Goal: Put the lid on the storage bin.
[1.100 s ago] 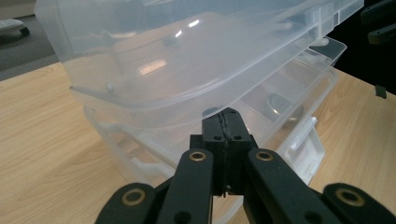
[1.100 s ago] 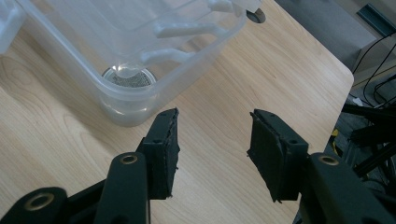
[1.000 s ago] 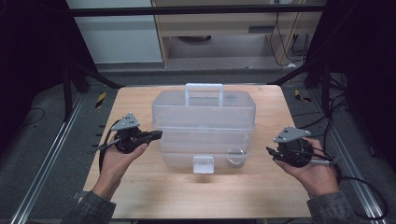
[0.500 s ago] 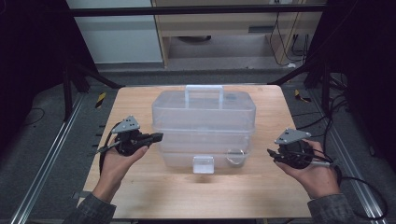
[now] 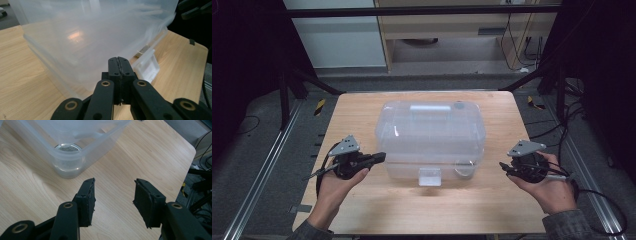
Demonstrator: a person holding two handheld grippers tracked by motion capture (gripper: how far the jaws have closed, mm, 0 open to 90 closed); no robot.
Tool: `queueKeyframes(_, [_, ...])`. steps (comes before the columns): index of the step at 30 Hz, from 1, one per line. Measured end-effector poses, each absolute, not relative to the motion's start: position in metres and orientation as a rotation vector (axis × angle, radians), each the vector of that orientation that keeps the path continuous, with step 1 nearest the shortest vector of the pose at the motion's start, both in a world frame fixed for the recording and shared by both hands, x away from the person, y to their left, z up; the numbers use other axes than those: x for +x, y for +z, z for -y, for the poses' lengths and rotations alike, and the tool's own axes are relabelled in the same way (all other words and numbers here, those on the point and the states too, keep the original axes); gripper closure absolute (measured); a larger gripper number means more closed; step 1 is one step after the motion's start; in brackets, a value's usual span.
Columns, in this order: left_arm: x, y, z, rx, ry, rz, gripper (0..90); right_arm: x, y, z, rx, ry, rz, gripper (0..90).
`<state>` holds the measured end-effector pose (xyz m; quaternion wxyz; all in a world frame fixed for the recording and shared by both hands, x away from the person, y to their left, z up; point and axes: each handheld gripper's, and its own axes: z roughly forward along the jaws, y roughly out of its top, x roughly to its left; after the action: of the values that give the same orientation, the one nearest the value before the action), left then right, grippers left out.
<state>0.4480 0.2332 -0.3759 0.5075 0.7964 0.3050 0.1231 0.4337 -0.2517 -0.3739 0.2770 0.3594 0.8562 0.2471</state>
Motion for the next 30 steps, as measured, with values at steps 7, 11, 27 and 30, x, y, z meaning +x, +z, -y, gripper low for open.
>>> queueKeyframes(7, [0.441, -0.376, -0.251, 1.925, 0.322, -0.759, 89.0, 0.436, -0.380, 0.252, 0.981, 0.664, -2.301, 50.2])
queueKeyframes(11, [0.443, -0.376, -0.259, 1.916, 0.339, -0.777, 88.6, 0.437, -0.382, 0.251, 0.987, 0.666, -2.300, 49.7])
queueKeyframes(27, [0.448, -0.382, -0.274, 2.019, 0.437, -0.793, 83.5, 0.438, -0.391, 0.251, 0.997, 0.667, -2.306, 50.5])
queueKeyframes(30, [0.450, -0.383, -0.278, 2.036, 0.457, -0.799, 81.1, 0.438, -0.392, 0.251, 0.998, 0.665, -2.307, 52.3])
